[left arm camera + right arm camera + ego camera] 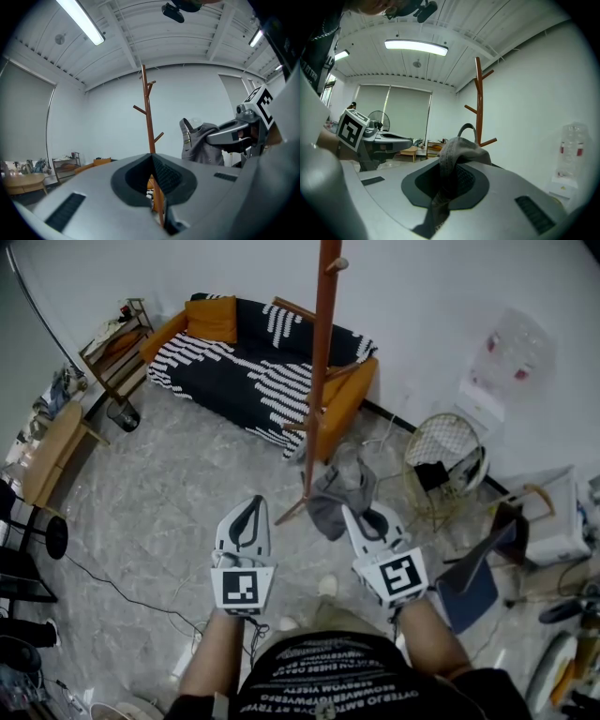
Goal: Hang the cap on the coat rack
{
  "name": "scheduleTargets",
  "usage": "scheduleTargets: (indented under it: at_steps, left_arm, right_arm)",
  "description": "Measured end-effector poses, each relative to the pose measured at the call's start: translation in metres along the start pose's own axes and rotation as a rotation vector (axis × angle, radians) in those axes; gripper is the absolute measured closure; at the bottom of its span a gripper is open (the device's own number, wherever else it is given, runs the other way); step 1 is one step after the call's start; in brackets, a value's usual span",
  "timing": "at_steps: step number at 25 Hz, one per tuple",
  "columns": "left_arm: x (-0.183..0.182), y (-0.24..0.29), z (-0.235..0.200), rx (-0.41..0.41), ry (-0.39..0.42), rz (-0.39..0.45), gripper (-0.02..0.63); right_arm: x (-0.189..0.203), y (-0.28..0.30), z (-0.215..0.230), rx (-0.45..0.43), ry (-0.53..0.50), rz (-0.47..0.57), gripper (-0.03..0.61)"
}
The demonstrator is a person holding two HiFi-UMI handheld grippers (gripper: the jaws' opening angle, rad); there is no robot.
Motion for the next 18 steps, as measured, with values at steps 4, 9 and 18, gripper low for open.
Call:
scheduleTargets:
  at_steps: [4, 9, 18]
  left_arm:
    - [-0.003, 0.019, -0.001, -0.006, 0.001, 0.002, 0.615]
    - [-0.005, 0.038, -0.001, -0.017, 0.003, -0.003, 0.614]
    - [-0.014, 0.076, 0.003, -0.054, -0.013, 0.014, 0.614]
  right_arm:
    - [0.002, 0.012, 0.014, -0.012, -0.001, -0.009, 0.566]
    - [0.008, 0.025, 0.029, -0.028, -0.001, 0.004, 0.566]
    - [0.014, 0.05, 0.063, -0.078, -0.009, 0.015, 0.566]
Point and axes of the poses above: the fingertips, and each gripper's own axes: y forward along the fingers, z to its right, x out of its underside, the point moved 9 cm from there along -y, backward along the fingers, and after that the axes turned 15 degrees about -y, right-handed, at the moved point
